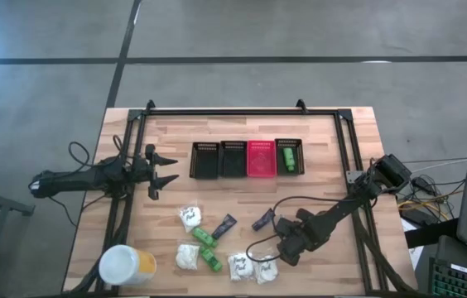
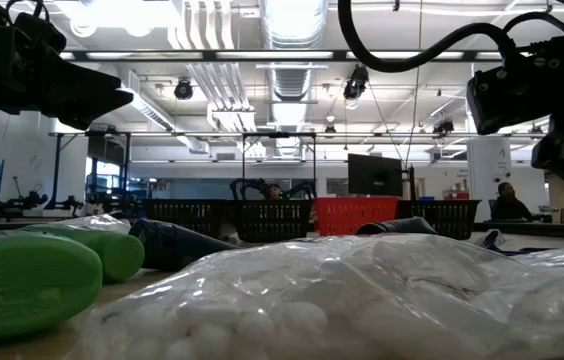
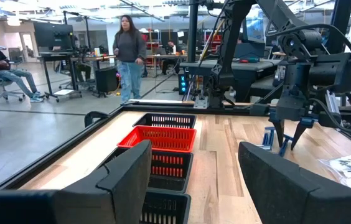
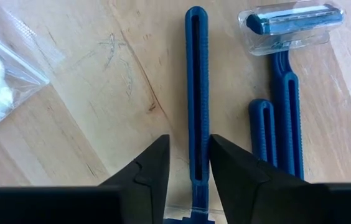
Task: Pick & Place Travel size toiletries
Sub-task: Put the razor into the red bin
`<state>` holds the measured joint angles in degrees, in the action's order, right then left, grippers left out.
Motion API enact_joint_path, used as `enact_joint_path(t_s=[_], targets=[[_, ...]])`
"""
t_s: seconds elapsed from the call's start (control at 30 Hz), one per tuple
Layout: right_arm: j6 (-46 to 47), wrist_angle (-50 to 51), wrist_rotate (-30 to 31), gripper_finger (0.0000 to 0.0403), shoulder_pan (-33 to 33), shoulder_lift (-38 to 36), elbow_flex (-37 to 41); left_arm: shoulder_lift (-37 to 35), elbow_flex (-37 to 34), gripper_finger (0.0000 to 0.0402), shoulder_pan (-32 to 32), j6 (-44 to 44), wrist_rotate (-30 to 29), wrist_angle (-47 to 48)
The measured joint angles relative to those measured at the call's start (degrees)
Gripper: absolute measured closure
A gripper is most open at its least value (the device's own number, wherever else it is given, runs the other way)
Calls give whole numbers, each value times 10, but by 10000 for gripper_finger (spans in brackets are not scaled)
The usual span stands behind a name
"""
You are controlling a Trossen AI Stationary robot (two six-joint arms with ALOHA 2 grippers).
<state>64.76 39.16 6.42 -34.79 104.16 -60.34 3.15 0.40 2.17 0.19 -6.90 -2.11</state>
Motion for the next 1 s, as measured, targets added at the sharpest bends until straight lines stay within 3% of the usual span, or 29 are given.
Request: enact_joint_path(t_s=[0.57, 1.0], targets=[[52, -5, -42, 349, -1, 0, 0, 0, 0, 154, 0, 0, 0, 0], [-2, -11, -49, 361, 0, -2, 5, 0, 0, 154, 0, 0, 0, 0]])
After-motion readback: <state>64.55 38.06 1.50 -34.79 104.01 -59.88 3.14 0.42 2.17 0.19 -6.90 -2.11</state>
